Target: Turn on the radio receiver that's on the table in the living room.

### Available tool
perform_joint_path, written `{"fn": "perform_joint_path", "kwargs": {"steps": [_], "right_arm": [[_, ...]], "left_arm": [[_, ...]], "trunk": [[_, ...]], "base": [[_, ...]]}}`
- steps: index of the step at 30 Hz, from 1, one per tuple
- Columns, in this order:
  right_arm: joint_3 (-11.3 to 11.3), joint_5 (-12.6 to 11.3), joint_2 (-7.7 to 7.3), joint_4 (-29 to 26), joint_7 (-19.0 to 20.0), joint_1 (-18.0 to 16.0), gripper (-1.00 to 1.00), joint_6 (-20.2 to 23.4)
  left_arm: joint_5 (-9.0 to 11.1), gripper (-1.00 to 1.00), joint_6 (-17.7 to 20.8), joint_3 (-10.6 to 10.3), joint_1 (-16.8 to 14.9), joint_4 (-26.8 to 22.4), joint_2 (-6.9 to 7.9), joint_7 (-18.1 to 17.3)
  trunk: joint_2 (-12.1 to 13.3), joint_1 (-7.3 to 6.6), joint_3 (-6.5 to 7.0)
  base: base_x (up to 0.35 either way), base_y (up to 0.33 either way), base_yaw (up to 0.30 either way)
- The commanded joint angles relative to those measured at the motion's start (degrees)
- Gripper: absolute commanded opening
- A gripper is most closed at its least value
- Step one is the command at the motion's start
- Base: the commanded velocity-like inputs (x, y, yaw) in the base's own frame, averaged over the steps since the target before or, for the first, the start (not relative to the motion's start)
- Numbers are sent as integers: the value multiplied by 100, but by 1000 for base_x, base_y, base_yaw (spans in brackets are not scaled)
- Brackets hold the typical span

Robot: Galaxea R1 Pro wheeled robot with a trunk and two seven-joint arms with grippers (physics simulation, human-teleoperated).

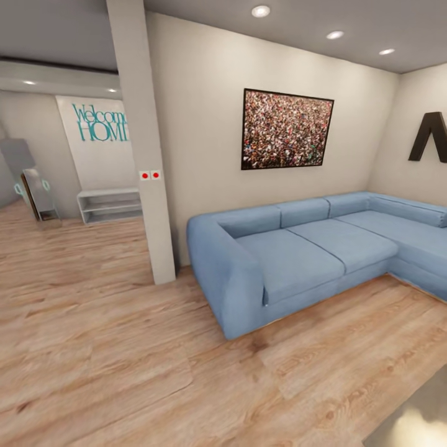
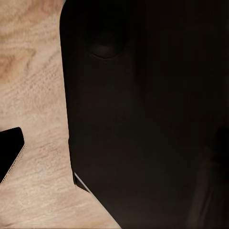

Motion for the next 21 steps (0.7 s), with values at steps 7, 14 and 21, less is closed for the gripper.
{"fn": "perform_joint_path", "kwargs": {"steps": [7,14,21], "right_arm": [[0,-1,1,0,0,0,100,1],[0,-1,-1,0,0,0,100,1],[1,-27,0,0,0,0,100,-8]], "left_arm": [[0,100,-2,1,0,1,0,0],[0,100,-3,4,0,1,0,0],[0,100,-3,2,0,1,0,0]], "trunk": [[0,0,0],[0,0,0],[0,0,0]], "base": [[323,4,0],[324,0,0],[324,0,-33]]}}
